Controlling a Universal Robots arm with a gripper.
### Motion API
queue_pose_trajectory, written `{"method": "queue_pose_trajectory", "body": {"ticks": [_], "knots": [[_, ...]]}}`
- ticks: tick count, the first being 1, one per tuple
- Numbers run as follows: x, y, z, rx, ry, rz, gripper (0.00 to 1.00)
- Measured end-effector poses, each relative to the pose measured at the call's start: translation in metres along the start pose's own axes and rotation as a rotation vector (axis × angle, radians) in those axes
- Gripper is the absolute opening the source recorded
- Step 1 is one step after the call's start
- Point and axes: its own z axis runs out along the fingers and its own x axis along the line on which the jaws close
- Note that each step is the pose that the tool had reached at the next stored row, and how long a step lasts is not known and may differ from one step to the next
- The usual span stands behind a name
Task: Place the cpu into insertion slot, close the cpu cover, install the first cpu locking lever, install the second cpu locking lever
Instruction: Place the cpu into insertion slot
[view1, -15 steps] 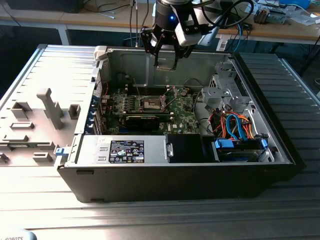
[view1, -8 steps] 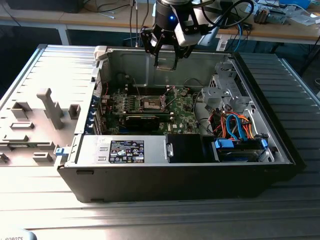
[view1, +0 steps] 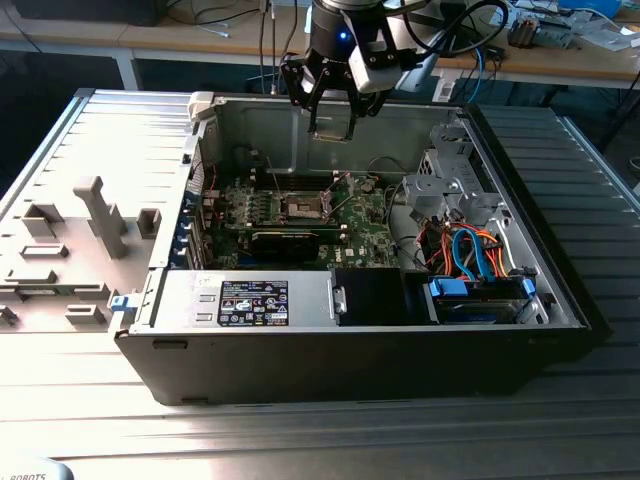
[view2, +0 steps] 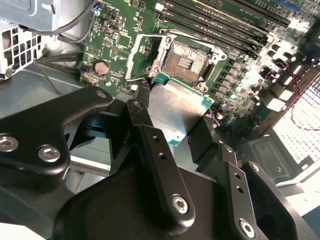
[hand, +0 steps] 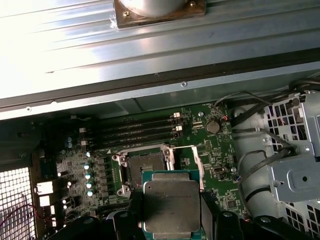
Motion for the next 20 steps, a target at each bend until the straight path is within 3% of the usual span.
{"method": "queue_pose_trajectory", "body": {"ticks": [20], "knots": [[0.0,0.0,0.0002,-0.0004,-0.002,0.022,0.55]]}}
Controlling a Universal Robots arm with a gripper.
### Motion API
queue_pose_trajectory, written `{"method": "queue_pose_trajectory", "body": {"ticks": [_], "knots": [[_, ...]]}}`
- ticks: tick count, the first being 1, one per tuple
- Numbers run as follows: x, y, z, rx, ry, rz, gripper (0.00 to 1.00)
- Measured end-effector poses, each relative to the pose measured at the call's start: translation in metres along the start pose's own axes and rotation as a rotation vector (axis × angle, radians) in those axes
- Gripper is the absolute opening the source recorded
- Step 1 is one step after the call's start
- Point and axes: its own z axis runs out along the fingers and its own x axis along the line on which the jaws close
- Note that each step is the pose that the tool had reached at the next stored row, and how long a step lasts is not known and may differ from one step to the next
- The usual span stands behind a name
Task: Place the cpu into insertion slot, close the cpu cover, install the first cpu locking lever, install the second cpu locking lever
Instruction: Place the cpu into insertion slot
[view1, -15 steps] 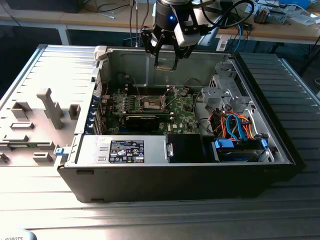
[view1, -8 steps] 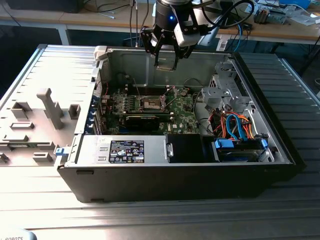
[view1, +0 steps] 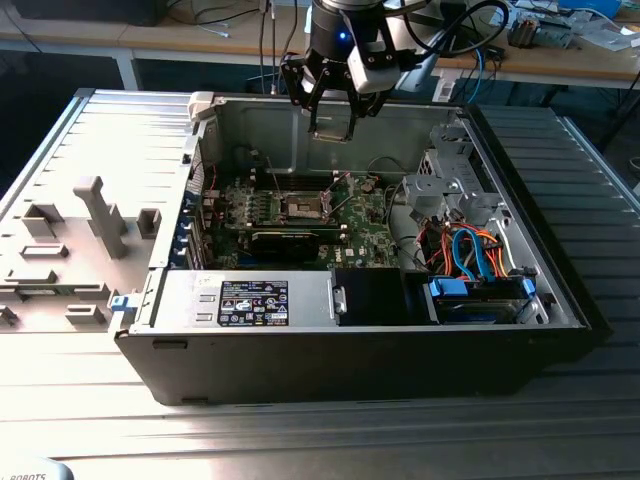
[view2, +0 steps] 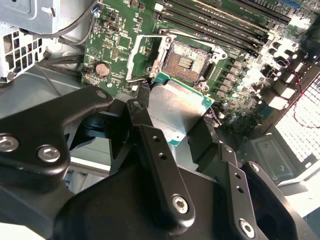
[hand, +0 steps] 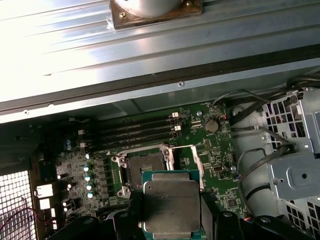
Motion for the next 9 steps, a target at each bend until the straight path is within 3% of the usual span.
{"method": "queue_pose_trajectory", "body": {"ticks": [9], "knots": [[0.0,0.0,0.0001,-0.0002,-0.0008,0.009,0.55]]}}
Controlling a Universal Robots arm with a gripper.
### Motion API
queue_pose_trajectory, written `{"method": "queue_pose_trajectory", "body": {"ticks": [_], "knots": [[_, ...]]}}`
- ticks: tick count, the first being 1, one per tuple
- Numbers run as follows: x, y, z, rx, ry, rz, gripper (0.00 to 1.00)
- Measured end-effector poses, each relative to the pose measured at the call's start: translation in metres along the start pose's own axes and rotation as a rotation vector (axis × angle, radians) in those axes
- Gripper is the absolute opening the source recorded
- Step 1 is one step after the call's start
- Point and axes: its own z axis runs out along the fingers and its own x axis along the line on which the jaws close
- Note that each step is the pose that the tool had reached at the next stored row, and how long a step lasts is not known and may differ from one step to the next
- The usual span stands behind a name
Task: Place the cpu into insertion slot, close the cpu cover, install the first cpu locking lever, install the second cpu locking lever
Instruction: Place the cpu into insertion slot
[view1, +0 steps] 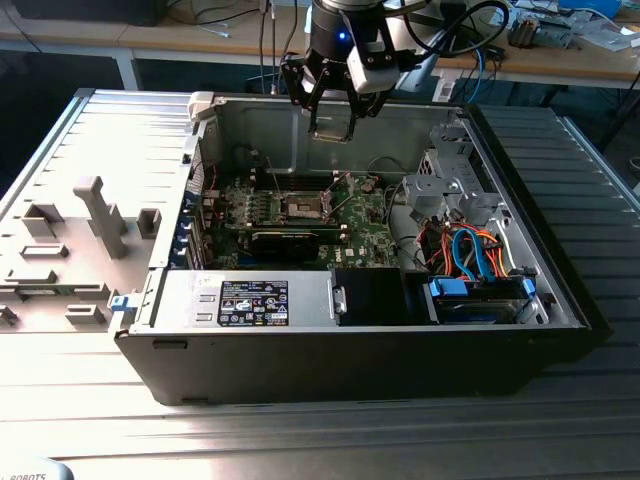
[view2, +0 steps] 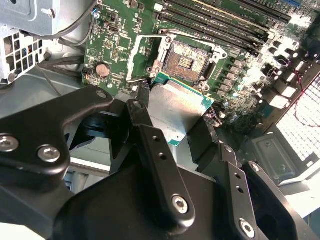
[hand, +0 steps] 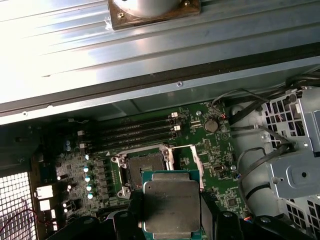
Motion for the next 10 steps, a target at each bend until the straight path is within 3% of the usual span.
{"method": "queue_pose_trajectory", "body": {"ticks": [10], "knots": [[0.0,0.0,0.0001,-0.0002,-0.0007,0.007,0.55]]}}
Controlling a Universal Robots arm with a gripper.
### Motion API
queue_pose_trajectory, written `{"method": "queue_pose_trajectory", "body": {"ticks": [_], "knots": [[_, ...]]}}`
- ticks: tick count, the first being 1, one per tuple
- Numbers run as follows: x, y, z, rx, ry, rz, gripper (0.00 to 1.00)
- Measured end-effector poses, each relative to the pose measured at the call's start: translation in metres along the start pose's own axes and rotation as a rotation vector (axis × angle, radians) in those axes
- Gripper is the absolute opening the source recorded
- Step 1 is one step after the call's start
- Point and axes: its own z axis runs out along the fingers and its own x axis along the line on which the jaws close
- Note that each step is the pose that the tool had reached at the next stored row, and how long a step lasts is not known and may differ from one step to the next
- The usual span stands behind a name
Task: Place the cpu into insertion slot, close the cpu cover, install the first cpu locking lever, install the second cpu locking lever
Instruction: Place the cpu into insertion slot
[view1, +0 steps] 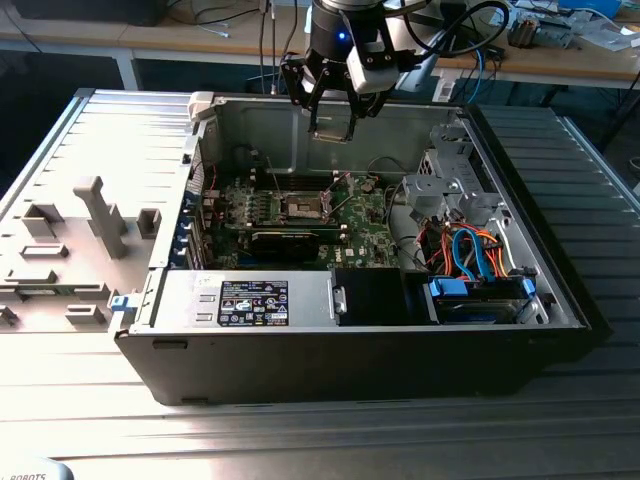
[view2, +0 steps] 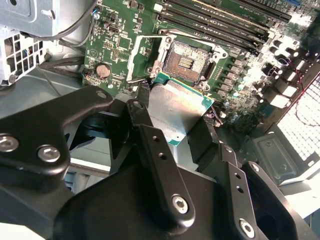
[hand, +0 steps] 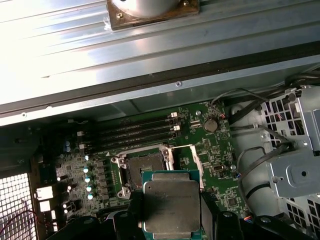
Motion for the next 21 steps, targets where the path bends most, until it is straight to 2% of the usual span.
{"method": "queue_pose_trajectory", "body": {"ticks": [21], "knots": [[0.0,0.0,0.0002,-0.0002,-0.0008,0.009,0.55]]}}
